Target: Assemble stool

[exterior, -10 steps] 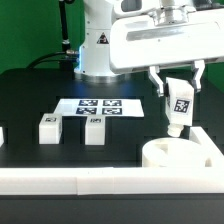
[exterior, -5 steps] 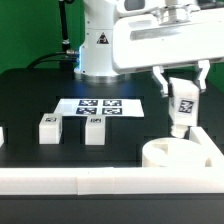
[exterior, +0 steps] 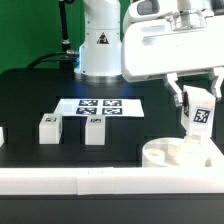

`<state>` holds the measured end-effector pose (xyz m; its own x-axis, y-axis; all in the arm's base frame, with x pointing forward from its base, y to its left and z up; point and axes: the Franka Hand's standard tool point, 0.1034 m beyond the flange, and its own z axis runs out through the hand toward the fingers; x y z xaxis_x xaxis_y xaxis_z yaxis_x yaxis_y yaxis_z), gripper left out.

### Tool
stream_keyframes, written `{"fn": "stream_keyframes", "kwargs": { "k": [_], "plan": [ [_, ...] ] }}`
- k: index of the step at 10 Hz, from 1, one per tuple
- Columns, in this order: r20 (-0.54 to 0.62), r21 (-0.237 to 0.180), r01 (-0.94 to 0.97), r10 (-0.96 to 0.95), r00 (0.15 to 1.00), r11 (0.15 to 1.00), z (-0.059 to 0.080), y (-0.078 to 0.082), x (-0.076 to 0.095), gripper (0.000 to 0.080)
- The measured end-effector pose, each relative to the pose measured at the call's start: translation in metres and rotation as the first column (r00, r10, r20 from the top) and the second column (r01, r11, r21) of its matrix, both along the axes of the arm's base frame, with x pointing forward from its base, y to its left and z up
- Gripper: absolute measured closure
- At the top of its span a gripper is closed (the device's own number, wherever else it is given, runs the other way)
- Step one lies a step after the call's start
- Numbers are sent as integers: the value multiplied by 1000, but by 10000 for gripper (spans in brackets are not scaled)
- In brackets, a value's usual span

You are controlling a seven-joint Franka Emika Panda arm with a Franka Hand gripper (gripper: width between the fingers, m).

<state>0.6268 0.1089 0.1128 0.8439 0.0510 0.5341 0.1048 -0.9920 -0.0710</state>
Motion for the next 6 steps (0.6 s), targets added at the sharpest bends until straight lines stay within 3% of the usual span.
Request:
{"fn": "stream_keyframes", "kwargs": {
  "k": [6],
  "plan": [
    [5, -18, -25, 25, 1000, 1000, -8, -4, 19, 472]
  ]
}}
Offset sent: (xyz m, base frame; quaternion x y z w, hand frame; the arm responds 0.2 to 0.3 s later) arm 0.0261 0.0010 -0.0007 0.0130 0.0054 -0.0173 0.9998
